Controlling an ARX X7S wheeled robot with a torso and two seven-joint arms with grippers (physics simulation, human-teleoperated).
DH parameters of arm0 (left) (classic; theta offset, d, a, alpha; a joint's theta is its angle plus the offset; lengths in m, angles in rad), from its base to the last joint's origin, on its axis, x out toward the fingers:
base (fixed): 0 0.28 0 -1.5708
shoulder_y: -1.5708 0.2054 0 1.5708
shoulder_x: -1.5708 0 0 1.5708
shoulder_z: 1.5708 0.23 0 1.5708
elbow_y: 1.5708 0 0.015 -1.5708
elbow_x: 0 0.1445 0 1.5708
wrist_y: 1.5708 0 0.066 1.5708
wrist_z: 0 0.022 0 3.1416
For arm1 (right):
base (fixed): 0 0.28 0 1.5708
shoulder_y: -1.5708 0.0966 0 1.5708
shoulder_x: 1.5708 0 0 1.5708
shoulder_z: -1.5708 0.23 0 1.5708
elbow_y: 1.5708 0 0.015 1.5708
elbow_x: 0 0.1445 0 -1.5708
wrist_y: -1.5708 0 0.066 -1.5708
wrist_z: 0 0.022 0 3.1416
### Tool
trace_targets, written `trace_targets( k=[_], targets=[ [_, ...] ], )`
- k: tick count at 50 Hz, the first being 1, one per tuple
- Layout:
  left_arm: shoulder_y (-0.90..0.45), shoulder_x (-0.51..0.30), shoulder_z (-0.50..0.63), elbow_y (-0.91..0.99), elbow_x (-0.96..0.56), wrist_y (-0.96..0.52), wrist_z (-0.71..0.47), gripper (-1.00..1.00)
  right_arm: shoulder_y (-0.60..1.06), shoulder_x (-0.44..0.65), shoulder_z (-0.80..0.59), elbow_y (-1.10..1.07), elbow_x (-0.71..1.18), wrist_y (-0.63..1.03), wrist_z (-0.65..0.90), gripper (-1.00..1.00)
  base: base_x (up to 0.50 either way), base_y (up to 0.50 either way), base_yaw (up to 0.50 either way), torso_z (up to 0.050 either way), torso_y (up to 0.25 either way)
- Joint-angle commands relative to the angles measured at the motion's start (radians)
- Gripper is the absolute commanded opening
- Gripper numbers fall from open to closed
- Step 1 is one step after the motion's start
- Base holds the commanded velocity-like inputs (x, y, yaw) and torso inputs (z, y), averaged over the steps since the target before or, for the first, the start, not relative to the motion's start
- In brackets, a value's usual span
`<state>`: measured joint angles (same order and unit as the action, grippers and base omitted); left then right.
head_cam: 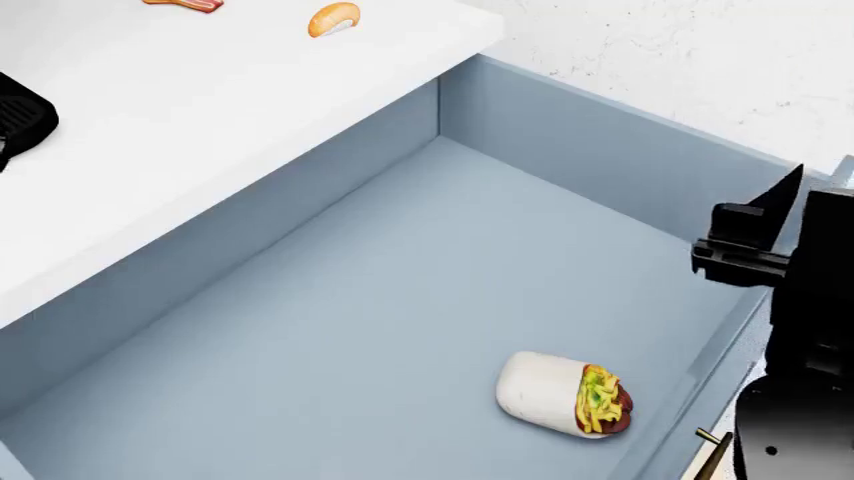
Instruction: Close the right drawer.
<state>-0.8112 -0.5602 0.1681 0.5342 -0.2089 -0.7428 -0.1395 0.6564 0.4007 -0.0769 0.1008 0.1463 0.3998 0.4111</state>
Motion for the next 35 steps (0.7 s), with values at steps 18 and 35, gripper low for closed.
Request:
trace_targets(
  k=[18, 35],
  targets=[
    [0.035, -0.001, -0.003, 0.007, -0.005, 0.017, -0.008, 1.0, -0.108, -0.001, 0.058, 0.086, 0.006, -0.067, 0.053, 1.0, 0.0, 0.0, 0.0, 0.0, 0.0],
    [0.028, -0.004, 0.001, 0.011, -0.006, 0.009, -0.009, 1.0, -0.132, -0.016, 0.053, 0.188, -0.002, -0.121, 0.058, 1.0, 0.0, 0.0, 0.0, 0.0, 0.0]
  ],
)
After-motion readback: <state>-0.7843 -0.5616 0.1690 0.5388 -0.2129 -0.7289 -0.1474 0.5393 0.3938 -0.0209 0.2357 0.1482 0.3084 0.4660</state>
